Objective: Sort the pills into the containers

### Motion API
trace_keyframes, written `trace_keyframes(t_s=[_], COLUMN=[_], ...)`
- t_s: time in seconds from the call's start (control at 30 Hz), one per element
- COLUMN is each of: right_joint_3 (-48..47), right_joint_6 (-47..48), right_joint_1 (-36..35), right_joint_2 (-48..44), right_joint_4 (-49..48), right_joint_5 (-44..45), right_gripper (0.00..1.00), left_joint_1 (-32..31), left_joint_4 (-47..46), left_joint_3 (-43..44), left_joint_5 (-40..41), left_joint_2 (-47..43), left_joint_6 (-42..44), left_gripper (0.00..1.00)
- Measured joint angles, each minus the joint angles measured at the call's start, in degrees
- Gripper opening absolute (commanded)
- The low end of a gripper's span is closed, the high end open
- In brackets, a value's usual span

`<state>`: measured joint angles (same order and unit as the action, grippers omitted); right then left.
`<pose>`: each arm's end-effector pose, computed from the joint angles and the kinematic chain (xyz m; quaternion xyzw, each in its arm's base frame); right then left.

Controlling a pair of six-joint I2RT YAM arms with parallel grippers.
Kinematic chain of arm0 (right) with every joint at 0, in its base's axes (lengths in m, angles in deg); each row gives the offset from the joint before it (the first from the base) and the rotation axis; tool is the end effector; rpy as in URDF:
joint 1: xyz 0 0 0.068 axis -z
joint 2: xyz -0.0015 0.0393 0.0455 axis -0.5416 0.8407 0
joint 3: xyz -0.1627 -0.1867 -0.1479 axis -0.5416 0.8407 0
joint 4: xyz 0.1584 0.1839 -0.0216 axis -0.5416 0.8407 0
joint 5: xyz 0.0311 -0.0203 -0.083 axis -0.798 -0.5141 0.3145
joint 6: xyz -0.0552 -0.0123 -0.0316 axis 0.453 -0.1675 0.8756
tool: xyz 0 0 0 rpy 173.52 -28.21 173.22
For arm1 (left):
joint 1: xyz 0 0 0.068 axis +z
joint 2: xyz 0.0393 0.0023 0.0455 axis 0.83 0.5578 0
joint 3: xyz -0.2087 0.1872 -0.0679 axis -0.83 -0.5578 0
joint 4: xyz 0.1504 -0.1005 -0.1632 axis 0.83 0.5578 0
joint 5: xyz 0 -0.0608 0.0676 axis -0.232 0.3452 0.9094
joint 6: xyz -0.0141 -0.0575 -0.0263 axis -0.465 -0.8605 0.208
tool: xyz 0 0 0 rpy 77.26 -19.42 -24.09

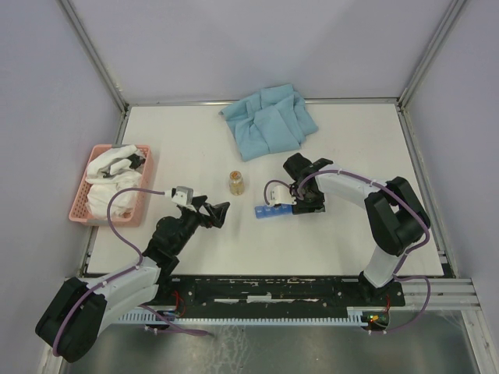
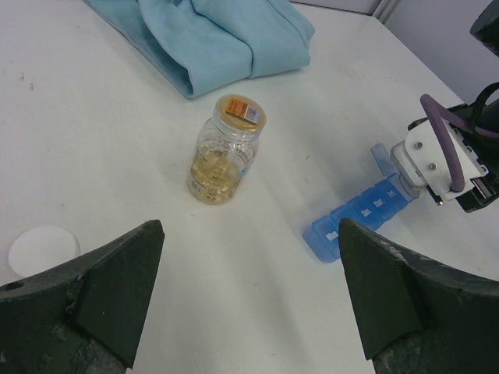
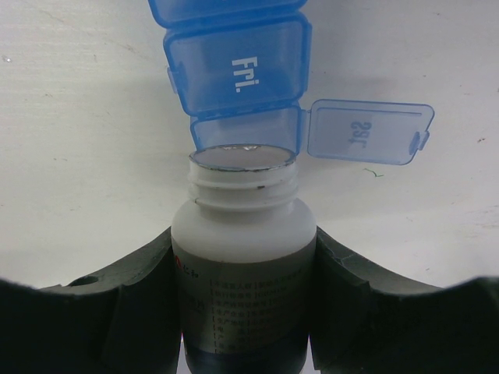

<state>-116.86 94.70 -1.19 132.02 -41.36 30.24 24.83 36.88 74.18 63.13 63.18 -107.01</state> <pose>0.2570 0.1652 0.1845 -0.7081 0.6998 -0.0779 0.0539 0.1353 -0.0789 0.1943 0.0589 0.7126 -0.2776 0.6416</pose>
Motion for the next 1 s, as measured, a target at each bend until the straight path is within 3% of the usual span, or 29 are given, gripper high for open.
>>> trace_keyframes(t_s=[1.0], right_joint_3=[0.0], right_joint_6=[0.0], right_joint_1=[-1.3], right_joint_2=[0.0], right_joint_4=[0.2], right_joint_5=[2.3], right_gripper=[0.01], left_joint_1=[0.0], left_joint_4=[0.0], left_joint_3=[0.0], left_joint_5=[0.0], left_joint_2=[0.4], left_joint_6=[0.0], left_gripper=[0.99])
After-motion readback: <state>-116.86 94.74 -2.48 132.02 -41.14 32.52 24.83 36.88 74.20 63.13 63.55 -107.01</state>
